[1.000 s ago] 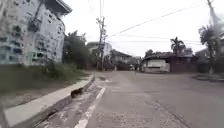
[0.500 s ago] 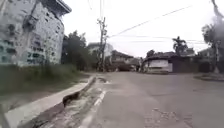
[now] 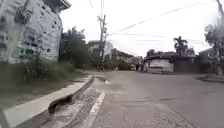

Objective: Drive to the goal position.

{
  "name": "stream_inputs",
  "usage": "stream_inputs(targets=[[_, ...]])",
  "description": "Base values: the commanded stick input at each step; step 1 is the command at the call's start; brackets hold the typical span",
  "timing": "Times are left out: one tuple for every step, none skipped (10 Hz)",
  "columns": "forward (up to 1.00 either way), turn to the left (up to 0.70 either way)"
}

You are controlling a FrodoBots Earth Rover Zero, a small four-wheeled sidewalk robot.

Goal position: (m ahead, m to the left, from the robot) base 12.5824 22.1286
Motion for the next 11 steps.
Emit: stream_inputs(targets=[[0.70, 0.00], [0.70, 0.00], [0.70, 0.00], [0.70, 0.00], [0.70, 0.00], [0.70, 0.00], [0.70, 0.00], [0.70, 0.00], [0.70, 0.00], [0.70, 0.00], [0.70, 0.00]])
